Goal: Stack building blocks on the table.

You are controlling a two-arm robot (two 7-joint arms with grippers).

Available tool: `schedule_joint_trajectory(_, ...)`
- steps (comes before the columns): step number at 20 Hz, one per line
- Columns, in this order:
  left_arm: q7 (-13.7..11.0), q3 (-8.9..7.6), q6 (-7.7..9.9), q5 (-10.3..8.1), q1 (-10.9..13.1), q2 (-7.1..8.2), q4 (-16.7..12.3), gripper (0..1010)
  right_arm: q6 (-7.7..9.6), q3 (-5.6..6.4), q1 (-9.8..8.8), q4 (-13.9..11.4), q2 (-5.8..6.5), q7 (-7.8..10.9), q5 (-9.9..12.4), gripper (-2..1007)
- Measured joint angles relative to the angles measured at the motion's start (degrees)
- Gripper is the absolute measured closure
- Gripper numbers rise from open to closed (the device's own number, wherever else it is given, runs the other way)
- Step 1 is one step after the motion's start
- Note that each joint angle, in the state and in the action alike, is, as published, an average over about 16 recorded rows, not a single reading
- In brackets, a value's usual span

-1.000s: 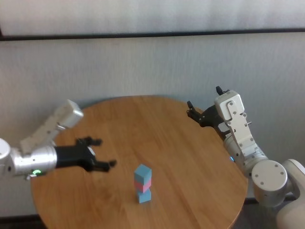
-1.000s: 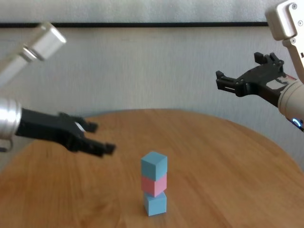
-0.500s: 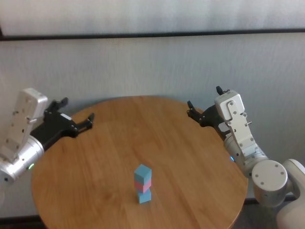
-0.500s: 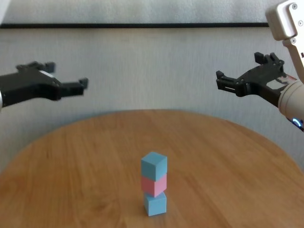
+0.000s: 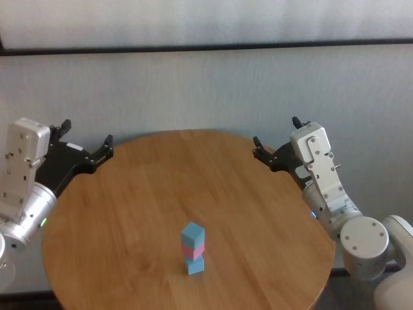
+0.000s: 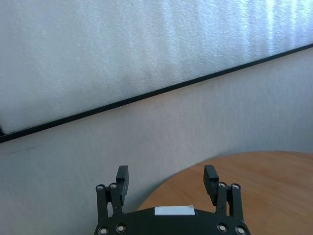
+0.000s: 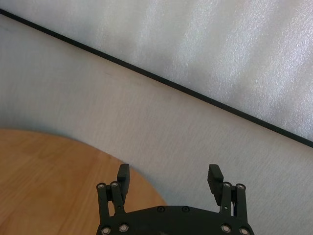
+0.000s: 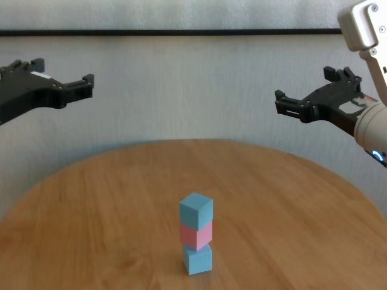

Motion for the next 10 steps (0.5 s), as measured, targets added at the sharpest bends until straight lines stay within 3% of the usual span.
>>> schedule_joint_trajectory(10,0.2,-0.01,0.06,0.2,0.0,-0.2,-0.09,8,0.0,0.0,0.0,0.0,0.0,0.0,0.0,0)
